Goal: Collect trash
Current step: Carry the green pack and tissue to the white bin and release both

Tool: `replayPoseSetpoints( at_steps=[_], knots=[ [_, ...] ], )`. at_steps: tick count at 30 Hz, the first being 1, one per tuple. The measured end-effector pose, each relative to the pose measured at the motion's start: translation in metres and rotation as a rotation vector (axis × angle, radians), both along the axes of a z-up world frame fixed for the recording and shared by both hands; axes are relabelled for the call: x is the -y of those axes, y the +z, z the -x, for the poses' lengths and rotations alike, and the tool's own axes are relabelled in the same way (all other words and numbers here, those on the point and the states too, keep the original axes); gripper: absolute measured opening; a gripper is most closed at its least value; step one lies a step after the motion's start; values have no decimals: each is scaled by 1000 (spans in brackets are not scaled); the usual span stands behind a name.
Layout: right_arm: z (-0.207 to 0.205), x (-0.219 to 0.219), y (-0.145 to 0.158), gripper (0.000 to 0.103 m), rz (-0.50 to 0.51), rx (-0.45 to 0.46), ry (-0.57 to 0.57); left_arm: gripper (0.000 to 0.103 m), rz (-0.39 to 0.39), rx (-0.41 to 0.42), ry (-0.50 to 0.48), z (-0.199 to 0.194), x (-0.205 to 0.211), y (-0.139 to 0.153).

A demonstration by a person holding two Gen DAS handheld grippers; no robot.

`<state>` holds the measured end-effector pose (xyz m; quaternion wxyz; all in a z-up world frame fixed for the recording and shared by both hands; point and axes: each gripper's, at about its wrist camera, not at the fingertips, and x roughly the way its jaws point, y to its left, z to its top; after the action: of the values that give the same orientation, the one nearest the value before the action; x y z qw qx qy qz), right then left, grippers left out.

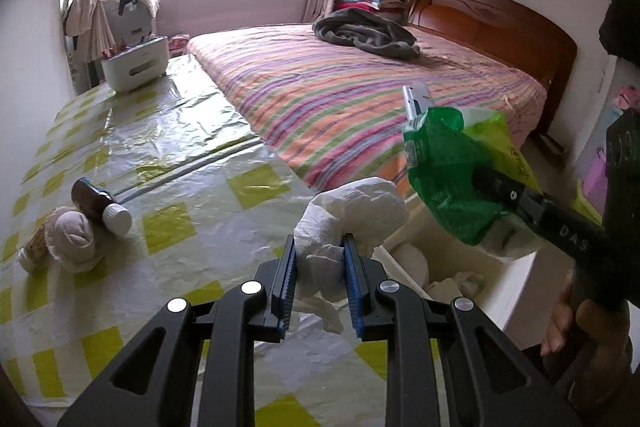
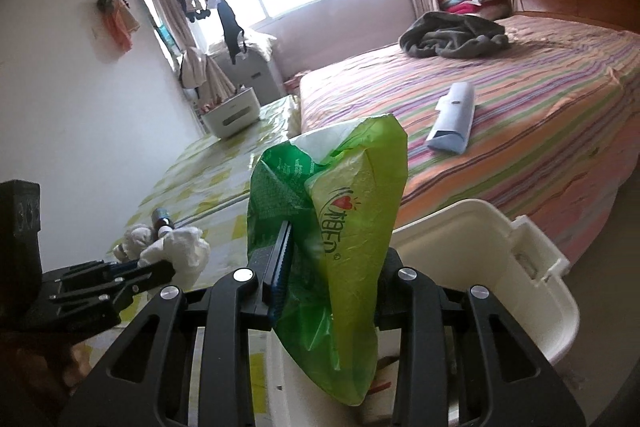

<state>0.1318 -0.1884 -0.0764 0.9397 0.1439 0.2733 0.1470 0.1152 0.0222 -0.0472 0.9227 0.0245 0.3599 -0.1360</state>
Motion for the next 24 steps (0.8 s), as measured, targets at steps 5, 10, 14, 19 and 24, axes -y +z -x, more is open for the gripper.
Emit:
replayPoseSetpoints(
  at_steps=[5,10,14,19,24],
  knots=[
    [4,6,2,32,13,16,-28,22,-17,0,-19,0,13,-3],
    [7,11,1,45,11,15,-49,22,-18,1,-37,0,21,-3],
    [7,20,-1,56,-10,4,-79,22,-24,1,-51,-1,27,-4],
    [12,31,6,57,-35,34,-115,22,-23,-4,-61,-1,34,-5],
    [14,43,9,58,-67,44,-146,22,-27,-8,-82,0,45,-7]
  ],
)
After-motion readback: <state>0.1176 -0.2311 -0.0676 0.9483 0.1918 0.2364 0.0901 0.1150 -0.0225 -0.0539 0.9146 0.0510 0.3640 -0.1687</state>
